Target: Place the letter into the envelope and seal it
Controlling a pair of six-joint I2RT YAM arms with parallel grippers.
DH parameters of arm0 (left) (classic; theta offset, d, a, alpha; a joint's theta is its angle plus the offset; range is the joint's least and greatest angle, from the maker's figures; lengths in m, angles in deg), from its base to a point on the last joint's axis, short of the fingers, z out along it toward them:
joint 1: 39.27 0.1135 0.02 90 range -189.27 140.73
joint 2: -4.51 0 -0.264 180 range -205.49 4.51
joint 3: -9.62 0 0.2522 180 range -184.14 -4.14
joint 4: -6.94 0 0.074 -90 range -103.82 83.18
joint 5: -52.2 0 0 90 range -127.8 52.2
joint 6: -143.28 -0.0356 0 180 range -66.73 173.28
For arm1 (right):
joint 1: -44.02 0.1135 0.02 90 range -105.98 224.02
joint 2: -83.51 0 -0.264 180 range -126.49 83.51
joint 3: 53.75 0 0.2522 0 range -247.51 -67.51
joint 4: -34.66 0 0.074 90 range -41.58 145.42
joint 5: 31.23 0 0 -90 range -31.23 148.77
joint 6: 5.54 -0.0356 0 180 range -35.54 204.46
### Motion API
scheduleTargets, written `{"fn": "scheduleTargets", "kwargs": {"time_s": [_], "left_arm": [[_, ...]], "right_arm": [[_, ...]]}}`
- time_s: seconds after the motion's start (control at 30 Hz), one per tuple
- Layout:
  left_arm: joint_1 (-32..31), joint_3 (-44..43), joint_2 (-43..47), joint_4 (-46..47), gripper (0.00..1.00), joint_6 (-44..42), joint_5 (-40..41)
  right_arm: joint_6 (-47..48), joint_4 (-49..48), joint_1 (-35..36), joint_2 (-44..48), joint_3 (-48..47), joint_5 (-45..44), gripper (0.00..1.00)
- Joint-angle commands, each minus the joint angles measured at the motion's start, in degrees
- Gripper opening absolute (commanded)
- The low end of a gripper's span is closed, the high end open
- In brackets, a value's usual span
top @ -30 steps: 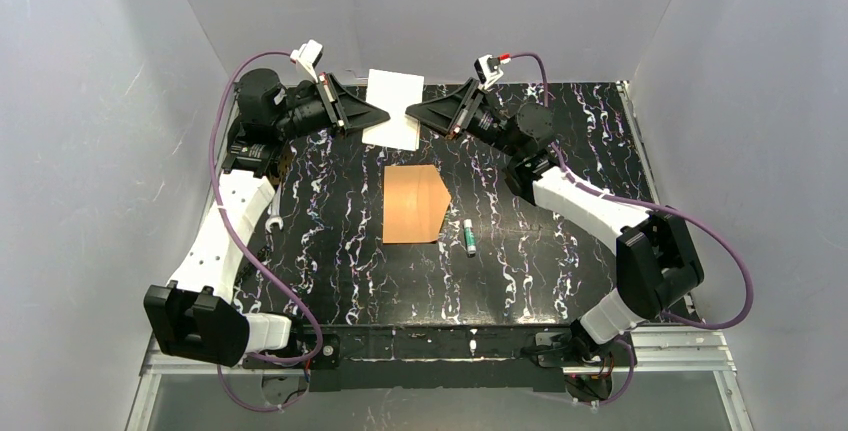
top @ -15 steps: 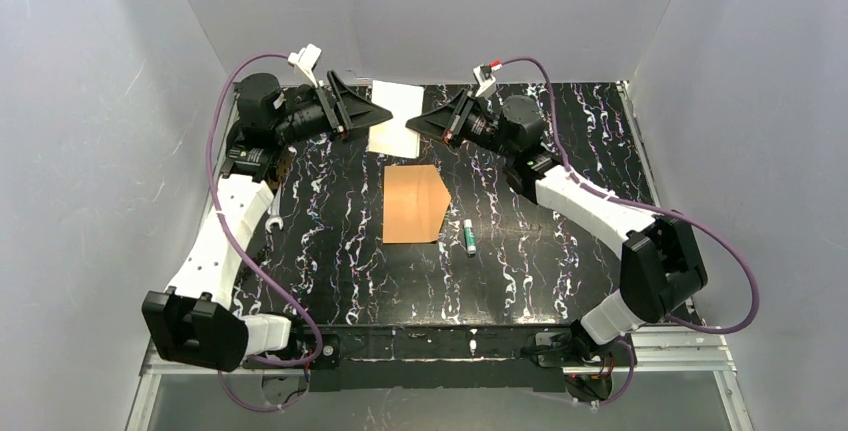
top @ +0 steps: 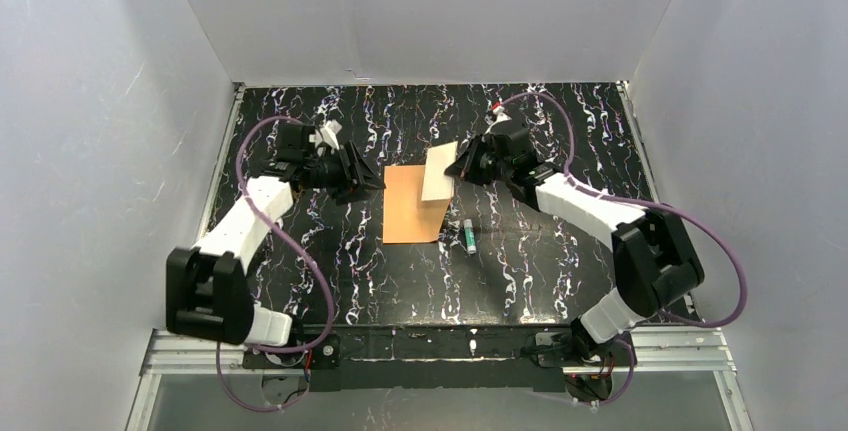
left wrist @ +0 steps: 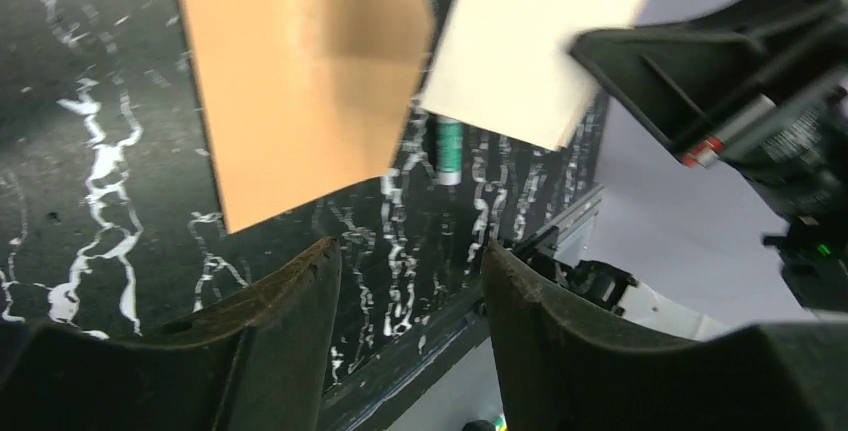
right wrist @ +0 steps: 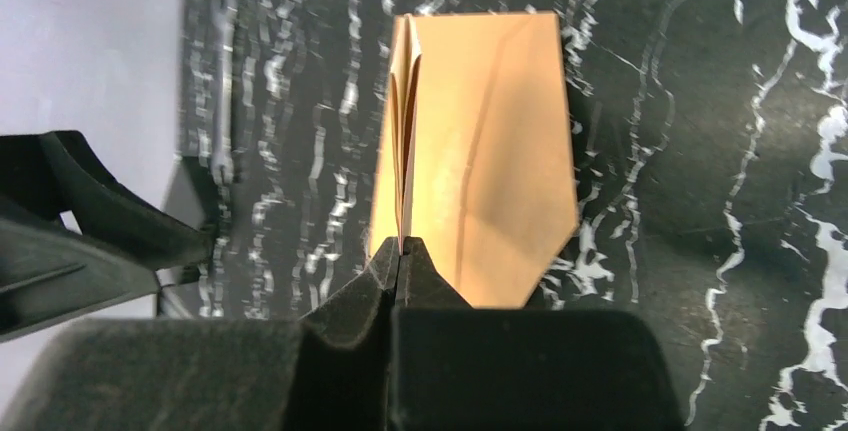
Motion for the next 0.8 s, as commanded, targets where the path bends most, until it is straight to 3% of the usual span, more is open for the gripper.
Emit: {"fn": "scheduleTargets", "kwargs": {"time_s": [0.0,0.13,0.33,0.57,0.77], "left_arm": [[-0.4,1.7,-7.5,0.5,0.51,-0.6,4.3],[-0.6,1.4,-12.6,0.4,0.51,-0.5,9.8],[-1.5,2.8,-17.6,3.8,0.50,1.2,9.0],[-2.8,3.9,-21.7,4.4,0.37,1.5,9.1],[-3.7,3.8,-24.6,4.3,0.34,1.5,8.7]], "right_arm": [[4.6,-3.0,0.0,-3.6,1.1,-1.4,0.01],[5.5,-3.6,0.0,-7.6,0.9,-0.6,0.01],[6.7,-3.7,0.0,-11.8,0.5,-0.7,0.01],[8.2,-6.4,0.0,-15.7,1.5,0.6,0.01],[8.8,-10.5,0.3,-16.0,3.7,2.8,0.01]]}}
